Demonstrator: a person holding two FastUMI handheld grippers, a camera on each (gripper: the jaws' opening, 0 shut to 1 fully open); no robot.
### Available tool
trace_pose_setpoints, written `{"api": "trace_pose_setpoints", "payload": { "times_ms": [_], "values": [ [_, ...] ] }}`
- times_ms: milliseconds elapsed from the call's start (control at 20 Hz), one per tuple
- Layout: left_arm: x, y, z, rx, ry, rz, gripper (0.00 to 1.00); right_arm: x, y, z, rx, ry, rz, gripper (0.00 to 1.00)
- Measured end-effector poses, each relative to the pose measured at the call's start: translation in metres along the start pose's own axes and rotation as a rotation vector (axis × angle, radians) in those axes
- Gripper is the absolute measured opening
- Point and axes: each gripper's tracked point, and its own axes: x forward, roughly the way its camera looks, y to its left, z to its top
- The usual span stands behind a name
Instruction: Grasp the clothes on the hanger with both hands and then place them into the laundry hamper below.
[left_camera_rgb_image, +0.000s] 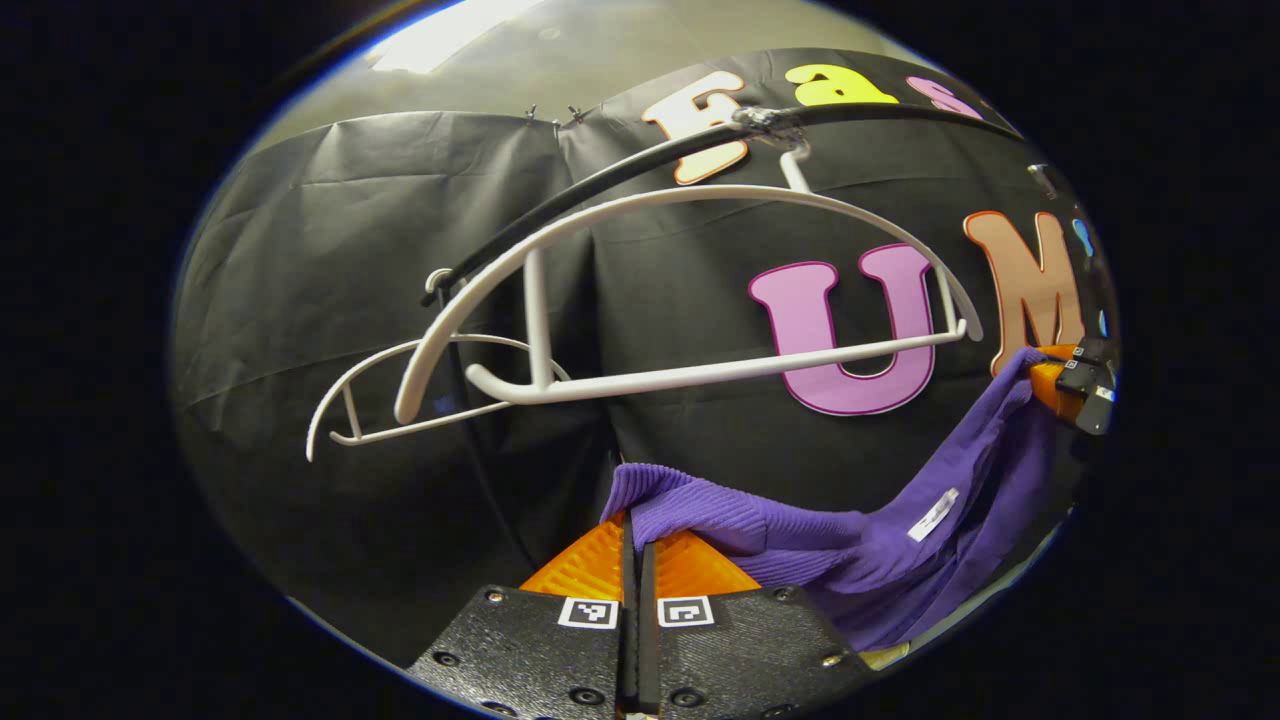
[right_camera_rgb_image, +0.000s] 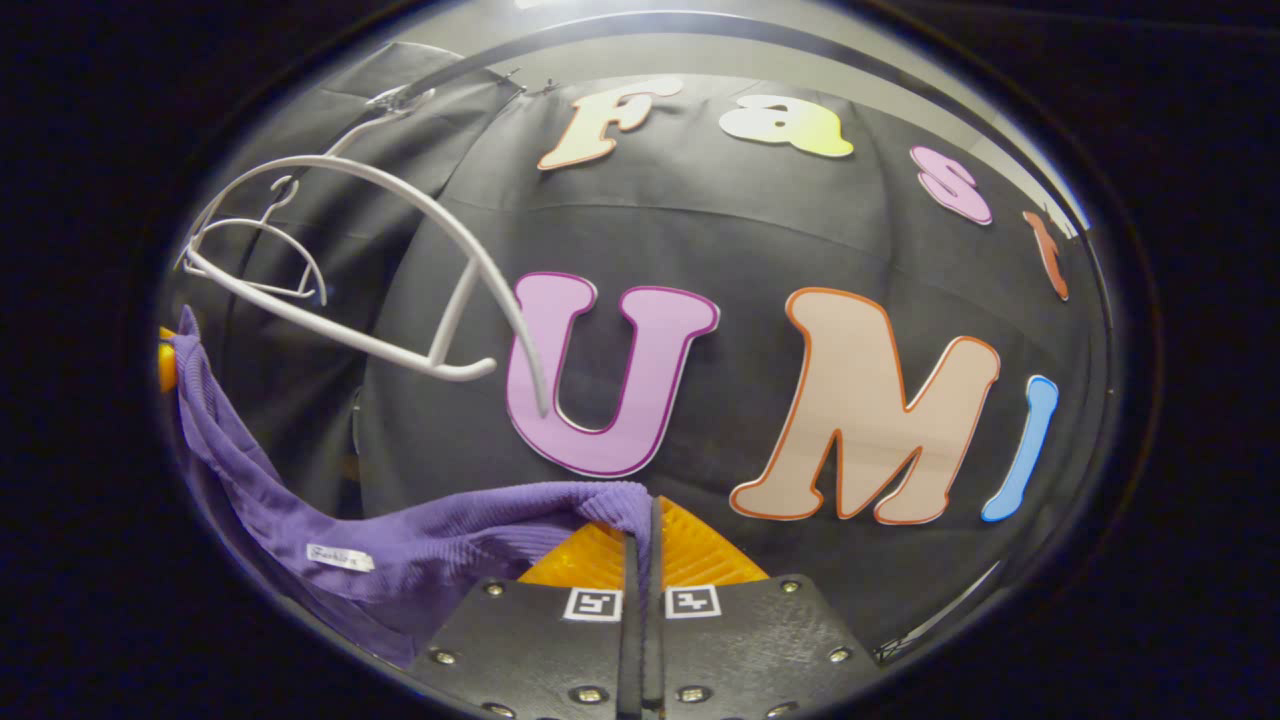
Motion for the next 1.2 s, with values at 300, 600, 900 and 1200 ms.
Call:
{"api": "trace_pose_setpoints", "payload": {
  "times_ms": [300, 600, 900, 1200],
  "values": [
    [0.0, -0.043, -0.003, 0.0, 0.01, -0.123, 0.0, -0.027, 0.047, -0.003, 0.021, 0.016, 0.114, 0.01],
    [-0.002, -0.088, -0.022, -0.066, 0.093, -0.281, 0.0, -0.049, 0.086, -0.009, 0.038, 0.046, 0.214, 0.01],
    [-0.016, -0.121, -0.07, -0.111, 0.265, -0.402, 0.0, -0.06, 0.11, -0.049, 0.049, 0.167, 0.278, 0.01],
    [-0.026, -0.147, -0.122, -0.156, 0.451, -0.457, 0.01, -0.071, 0.117, -0.108, 0.078, 0.352, 0.311, 0.02]
  ]
}}
